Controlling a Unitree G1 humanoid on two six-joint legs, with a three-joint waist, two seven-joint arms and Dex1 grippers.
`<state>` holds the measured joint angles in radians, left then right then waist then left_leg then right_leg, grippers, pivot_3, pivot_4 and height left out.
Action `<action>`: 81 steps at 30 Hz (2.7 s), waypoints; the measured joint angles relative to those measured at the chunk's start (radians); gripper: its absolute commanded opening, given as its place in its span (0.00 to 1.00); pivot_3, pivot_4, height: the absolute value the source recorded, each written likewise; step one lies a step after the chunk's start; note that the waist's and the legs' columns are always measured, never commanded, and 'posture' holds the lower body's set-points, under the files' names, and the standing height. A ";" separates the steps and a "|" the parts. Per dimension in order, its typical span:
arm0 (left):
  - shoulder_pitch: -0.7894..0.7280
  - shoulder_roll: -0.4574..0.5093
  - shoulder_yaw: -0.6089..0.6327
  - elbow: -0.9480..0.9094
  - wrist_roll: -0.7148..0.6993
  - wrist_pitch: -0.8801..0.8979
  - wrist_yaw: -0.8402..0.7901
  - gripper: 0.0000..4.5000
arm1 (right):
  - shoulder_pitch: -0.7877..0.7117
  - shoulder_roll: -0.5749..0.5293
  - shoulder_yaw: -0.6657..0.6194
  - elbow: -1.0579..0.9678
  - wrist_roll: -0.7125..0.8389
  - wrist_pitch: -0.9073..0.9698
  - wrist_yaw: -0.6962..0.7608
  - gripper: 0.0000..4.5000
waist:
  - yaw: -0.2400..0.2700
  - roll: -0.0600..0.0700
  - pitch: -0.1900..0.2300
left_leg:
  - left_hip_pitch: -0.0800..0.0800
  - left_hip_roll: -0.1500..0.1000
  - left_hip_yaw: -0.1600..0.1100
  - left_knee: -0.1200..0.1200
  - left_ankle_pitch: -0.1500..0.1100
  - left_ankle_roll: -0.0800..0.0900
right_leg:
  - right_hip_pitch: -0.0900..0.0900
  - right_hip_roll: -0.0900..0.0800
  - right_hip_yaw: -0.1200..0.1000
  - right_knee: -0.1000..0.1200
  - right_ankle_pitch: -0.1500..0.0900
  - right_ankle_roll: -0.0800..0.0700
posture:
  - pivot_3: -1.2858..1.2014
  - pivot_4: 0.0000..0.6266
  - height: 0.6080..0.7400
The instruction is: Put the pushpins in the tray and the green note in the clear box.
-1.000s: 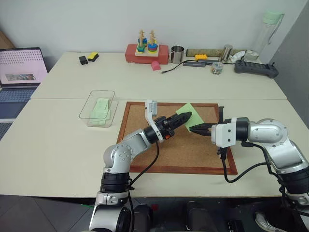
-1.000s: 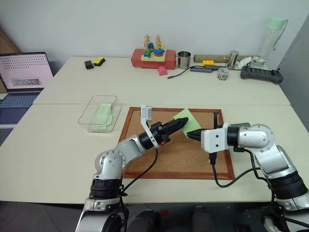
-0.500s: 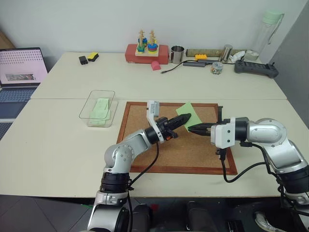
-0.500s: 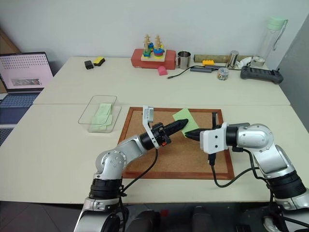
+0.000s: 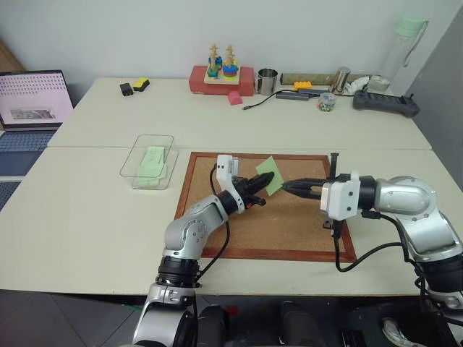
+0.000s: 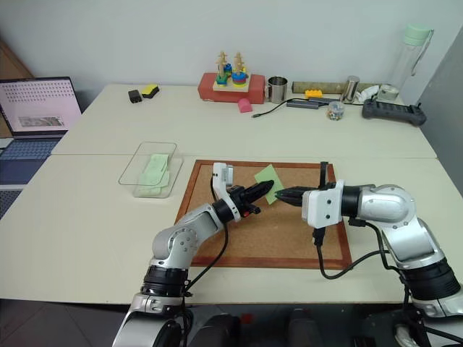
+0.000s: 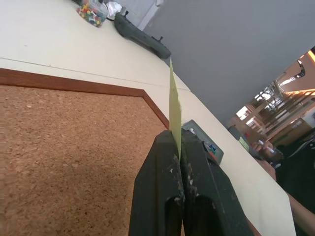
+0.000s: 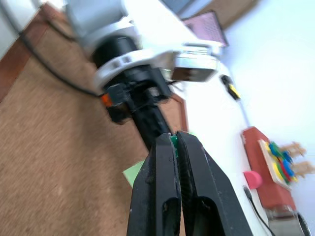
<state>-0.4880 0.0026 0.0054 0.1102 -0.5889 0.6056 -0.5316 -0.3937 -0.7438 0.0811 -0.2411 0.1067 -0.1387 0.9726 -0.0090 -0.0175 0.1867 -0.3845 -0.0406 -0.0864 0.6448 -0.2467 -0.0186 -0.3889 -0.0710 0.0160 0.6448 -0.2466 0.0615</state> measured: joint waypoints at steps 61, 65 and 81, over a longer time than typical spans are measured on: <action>0.044 0.489 0.242 -0.285 0.387 -0.012 0.374 0.00 | -0.331 -0.031 -0.072 0.028 0.423 0.697 0.137 0.76 | 0.006 -0.002 0.002 | -0.002 0.000 -0.001 -0.001 0.000 0.000 | -0.002 0.000 -0.002 -0.001 0.000 0.000 | 0.52 0.24 1.00; 0.035 0.506 0.247 -0.204 0.404 -0.012 0.384 0.00 | -0.317 -0.029 -0.067 0.013 0.424 0.703 0.134 0.76 | 0.006 -0.002 0.002 | -0.003 0.000 -0.002 -0.001 0.000 0.000 | -0.003 0.000 -0.002 0.000 0.000 0.000 | 0.52 0.24 1.00; 0.006 0.515 0.245 -0.148 0.436 -0.043 0.370 0.60 | -0.300 -0.029 -0.070 -0.023 0.435 0.739 0.108 0.78 | 0.007 -0.003 0.002 | -0.016 0.000 0.000 0.000 0.001 -0.002 | -0.018 0.000 -0.001 0.003 0.002 -0.001 | 0.52 0.24 1.00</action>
<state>-0.4818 0.5179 0.2504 -0.0379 -0.1525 0.5623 -0.1620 -0.6938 -0.7728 0.0108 -0.2636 0.5415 0.6001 1.0810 -0.0019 -0.0201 0.1882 -0.4003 -0.0402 -0.0866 0.6451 -0.2456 -0.0204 -0.4066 -0.0711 0.0151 0.6478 -0.2445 0.0606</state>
